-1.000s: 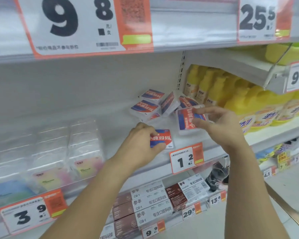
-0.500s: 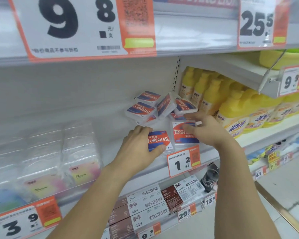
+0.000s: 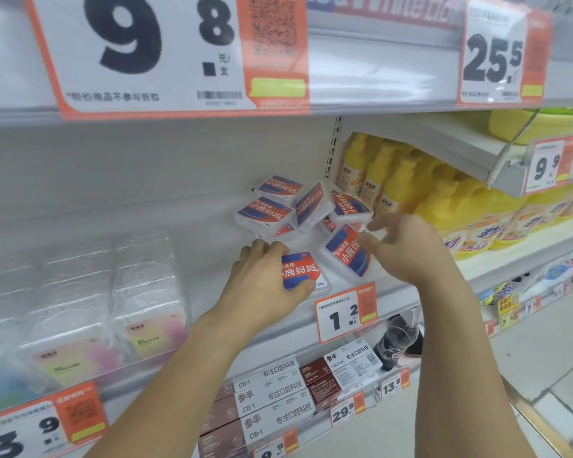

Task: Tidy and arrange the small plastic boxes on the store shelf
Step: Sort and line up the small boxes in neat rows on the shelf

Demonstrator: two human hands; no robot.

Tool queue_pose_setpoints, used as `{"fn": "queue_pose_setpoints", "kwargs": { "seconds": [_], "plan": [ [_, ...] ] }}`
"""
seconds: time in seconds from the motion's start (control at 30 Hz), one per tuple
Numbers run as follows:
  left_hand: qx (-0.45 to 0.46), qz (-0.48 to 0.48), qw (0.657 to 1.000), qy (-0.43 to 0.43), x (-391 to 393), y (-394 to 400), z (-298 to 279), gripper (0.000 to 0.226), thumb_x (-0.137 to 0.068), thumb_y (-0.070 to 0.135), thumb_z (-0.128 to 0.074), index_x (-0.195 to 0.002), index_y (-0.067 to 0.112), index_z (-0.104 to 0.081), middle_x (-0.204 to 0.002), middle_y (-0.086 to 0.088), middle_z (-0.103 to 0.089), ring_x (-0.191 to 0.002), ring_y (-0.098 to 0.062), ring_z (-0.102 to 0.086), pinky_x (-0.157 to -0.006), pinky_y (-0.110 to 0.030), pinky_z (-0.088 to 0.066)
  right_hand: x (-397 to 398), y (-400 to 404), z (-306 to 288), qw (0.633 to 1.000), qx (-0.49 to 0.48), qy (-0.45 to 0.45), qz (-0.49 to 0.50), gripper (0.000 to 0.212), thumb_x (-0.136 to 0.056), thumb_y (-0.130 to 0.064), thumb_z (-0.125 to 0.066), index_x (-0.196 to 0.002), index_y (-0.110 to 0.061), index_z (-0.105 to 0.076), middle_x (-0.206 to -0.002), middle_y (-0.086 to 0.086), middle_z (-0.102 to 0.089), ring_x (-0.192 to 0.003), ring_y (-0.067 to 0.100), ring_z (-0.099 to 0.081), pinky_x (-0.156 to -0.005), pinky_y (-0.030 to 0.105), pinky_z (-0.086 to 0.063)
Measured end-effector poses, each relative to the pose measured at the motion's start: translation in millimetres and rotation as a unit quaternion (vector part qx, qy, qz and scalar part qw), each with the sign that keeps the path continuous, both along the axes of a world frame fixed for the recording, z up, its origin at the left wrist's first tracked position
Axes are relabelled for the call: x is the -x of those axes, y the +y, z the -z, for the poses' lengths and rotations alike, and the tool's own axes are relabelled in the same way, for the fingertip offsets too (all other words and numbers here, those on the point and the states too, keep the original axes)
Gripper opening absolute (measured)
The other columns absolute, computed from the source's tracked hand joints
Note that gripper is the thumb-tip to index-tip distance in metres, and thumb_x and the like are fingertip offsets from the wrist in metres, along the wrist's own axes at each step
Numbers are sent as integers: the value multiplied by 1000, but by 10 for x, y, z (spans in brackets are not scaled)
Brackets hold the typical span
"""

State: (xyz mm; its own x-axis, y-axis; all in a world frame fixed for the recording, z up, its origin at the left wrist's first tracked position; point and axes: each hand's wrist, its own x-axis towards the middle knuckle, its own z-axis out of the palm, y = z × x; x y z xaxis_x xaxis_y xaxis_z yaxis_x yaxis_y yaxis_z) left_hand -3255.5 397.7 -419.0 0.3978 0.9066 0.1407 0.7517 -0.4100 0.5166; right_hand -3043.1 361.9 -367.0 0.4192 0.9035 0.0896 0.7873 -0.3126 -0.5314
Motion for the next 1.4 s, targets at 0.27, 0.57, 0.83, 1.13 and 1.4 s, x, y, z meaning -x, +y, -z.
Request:
{"fn": "queue_pose_setpoints", "kwargs": {
  "seconds": [0.27,0.57,0.83,1.13,1.4],
  "plan": [
    [5,53,998,-24,-45,-4,-17,53,-85,44,-65,-133,26,-51,-130,2,-51,-117,-18,-44,-98,-33,-44,49,-47,262,999,21,28,-8,36,-84,-41,-72,-117,-30,-65,-105,-1,-66,-105,23,-60,-88,31,-43],
    [29,58,998,-26,-124,10,-43,53,-80,50,-69,-126,28,-56,-122,2,-52,-116,-14,-44,-93,-28,-45,-43,-62,216,997,74,37,7,37,-71,-45,-81,-98,-24,-66,-108,-4,-67,-100,21,-62,-81,34,-49],
    [37,43,998,-39,-182,-24,-50,49,-82,45,-69,-124,24,-57,-123,0,-51,-115,-14,-47,-86,-21,-41,-120,-38,196,995,83,57,-23,42,-71,-43,-84,-105,-23,-69,-109,-6,-66,-93,16,-63,-69,29,-45],
    [49,25,998,-37,-238,-51,-67,51,-83,44,-70,-126,24,-54,-125,0,-52,-114,-11,-50,-82,-18,-40,-131,-43,140,993,95,57,-26,41,-76,-44,-80,-109,-22,-70,-112,-3,-65,-97,19,-63,-76,30,-46],
    [-5,-13,1000,12,-314,-52,-339,52,-88,43,-63,-133,21,-47,-133,-3,-50,-122,-19,-47,-93,-34,-48,-160,280,120,998,-50,24,14,49,-88,-37,-67,-131,-14,-59,-128,8,-64,-112,27,-61,-74,26,-42]
  ]
}}
